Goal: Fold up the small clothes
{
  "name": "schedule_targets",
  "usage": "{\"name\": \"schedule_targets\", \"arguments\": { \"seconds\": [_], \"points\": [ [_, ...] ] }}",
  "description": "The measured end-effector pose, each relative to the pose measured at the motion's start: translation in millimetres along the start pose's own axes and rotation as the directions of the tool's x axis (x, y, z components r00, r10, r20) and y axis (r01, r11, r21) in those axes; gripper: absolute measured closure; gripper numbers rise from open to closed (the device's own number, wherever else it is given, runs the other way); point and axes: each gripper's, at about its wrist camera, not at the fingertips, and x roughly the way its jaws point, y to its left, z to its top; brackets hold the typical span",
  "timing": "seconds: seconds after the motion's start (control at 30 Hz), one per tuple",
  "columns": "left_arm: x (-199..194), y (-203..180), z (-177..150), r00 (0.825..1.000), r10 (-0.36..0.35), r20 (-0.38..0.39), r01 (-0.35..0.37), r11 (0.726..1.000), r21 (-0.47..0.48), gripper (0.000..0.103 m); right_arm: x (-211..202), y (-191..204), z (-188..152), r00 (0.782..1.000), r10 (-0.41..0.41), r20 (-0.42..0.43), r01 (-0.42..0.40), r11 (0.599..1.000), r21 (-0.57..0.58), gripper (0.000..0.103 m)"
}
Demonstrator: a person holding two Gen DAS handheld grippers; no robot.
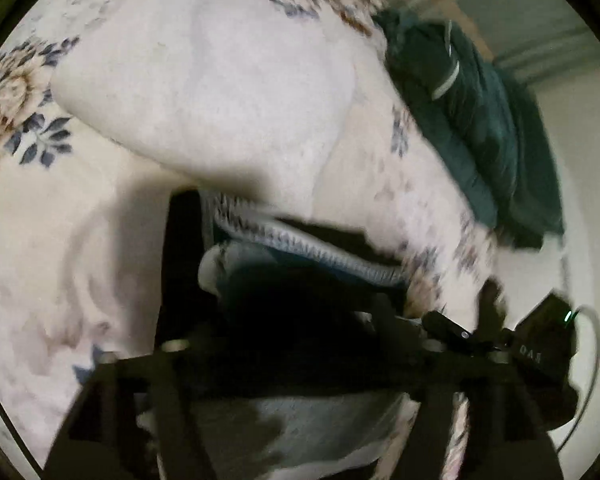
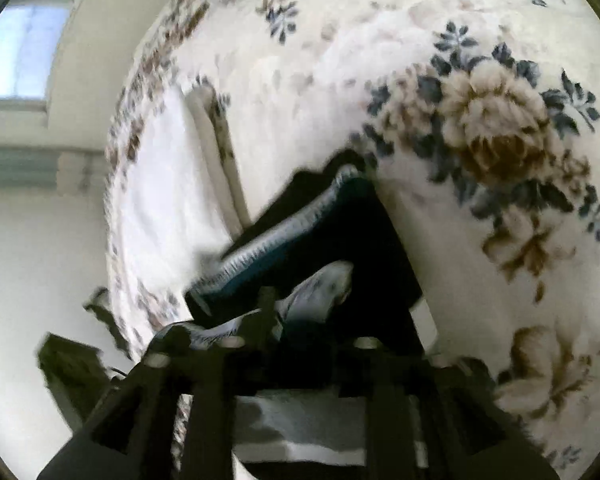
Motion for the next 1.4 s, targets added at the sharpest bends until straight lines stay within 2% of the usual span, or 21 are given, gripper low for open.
{"name": "schedule_targets", "arguments": {
  "seconds": [0.07,0.1,0.17,0.23,0.3,0.37,0.5,0.6,0.67,0.77,0.87,0.9,1.03,1.13,1.17,1.2,1.23,1.27,1.33,1.37,1.4],
  "points": [
    [-5.3,3.9,8.7,0.999,-0.031,0.022,0.031,0.999,-0.03,0.03,-9.0,1.3,3.7,0.998,0.004,0.056,-0.003,1.0,-0.015,0.041],
    [-8.0,6.1,12.5,0.999,-0.037,0.028,0.038,0.998,-0.044,0.03,-12.0,1.3,4.1,0.997,0.007,0.071,-0.006,1.0,-0.018,0.039],
    [-16.2,8.2,15.4,0.998,-0.051,0.041,0.053,0.997,-0.047,0.03,-16.8,-0.4,4.3,0.998,-0.003,0.07,0.004,1.0,-0.023,0.039],
    [-29.6,6.4,7.4,0.998,-0.017,0.055,0.017,1.0,0.01,0.03,-22.5,-2.7,0.5,0.997,-0.033,0.07,0.036,0.998,-0.044,0.038],
    [-46.3,9.6,-10.7,0.997,0.029,0.074,-0.033,0.997,0.063,0.03,-28.6,-5.4,-5.8,0.995,-0.076,0.058,0.081,0.993,-0.088,0.031],
    [-57.8,19.8,-32.7,0.995,0.064,0.075,-0.069,0.996,0.058,0.03,-35.6,-12.2,-14.7,0.995,-0.098,0.035,0.101,0.987,-0.126,0.026],
    [-79.1,62.4,-96.4,0.996,0.08,0.027,-0.077,0.993,-0.094,0.03,-44.7,-32.8,-23.7,0.993,-0.108,-0.051,0.098,0.98,-0.173,0.026],
    [-85.4,89.3,-147.1,0.999,0.048,-0.01,-0.049,0.966,-0.254,0.03,-43.0,-43.8,-24.6,0.986,-0.108,-0.128,0.08,0.974,-0.211,0.016],
    [-80.8,101.3,-177.7,1.0,0.0,-0.015,-0.005,0.939,-0.343,0.03,-36.2,-52.2,-23.0,0.976,-0.098,-0.194,0.05,0.97,-0.238,0.016],
    [-61.0,103.5,-203.0,0.996,-0.088,0.004,0.081,0.899,-0.429,0.029,-17.9,-64.6,-16.3,0.952,-0.089,-0.292,0.015,0.969,-0.245,0.016],
    [-34.0,98.2,-209.7,0.985,-0.165,0.043,0.165,0.86,-0.484,0.026,7.9,-71.2,-3.8,0.927,-0.073,-0.368,-0.021,0.969,-0.245,0.016],
    [-24.7,94.4,-208.7,0.984,-0.173,0.05,0.175,0.855,-0.488,0.026,16.4,-71.7,1.6,0.922,-0.07,-0.381,-0.028,0.969,-0.245,0.016],
    [3.2,90.3,-196.8,0.982,-0.165,0.093,0.189,0.834,-0.518,0.019,59.5,-67.7,24.3,0.893,-0.02,-0.451,-0.093,0.97,-0.226,0.016],
    [-0.4,86.6,-189.3,0.968,-0.171,0.184,0.245,0.813,-0.528,0.019,89.8,-64.8,33.7,0.874,0.083,-0.479,-0.182,0.97,-0.164,0.015],
    [-3.2,84.7,-186.6,0.963,-0.172,0.206,0.257,0.814,-0.521,0.025,97.0,-63.7,34.3,0.866,0.122,-0.484,-0.213,0.968,-0.137,0.015],
    [-8.4,82.4,-182.7,0.96,-0.161,0.229,0.259,0.819,-0.512,0.037,104.0,-61.4,33.8,0.855,0.168,-0.491,-0.252,0.961,-0.11,0.015],
    [-11.6,81.3,-179.9,0.961,-0.146,0.235,0.249,0.826,-0.505,0.069,110.5,-57.9,32.0,0.848,0.203,-0.489,-0.281,0.955,-0.092,0.015],
    [-14.2,80.2,-176.4,0.961,-0.143,0.238,0.247,0.833,-0.495,0.078,114.8,-54.9,28.7,0.848,0.225,-0.479,-0.297,0.951,-0.08,0.016],
    [-21.0,77.9,-167.1,0.964,-0.122,0.235,0.224,0.85,-0.477,0.079,118.8,-48.9,20.8,0.854,0.228,-0.468,-0.306,0.947,-0.099,0.031],
    [-22.7,77.1,-163.6,0.964,-0.122,0.238,0.224,0.853,-0.472,0.081,119.8,-48.6,16.3,0.851,0.239,-0.468,-0.315,0.945,-0.089,0.055],
    [-26.8,78.1,-159.0,0.963,-0.122,0.239,0.224,0.856,-0.466,0.081,118.9,-50.2,12.8,0.849,0.255,-0.462,-0.32,0.945,-0.068,0.061]
  ]
}}
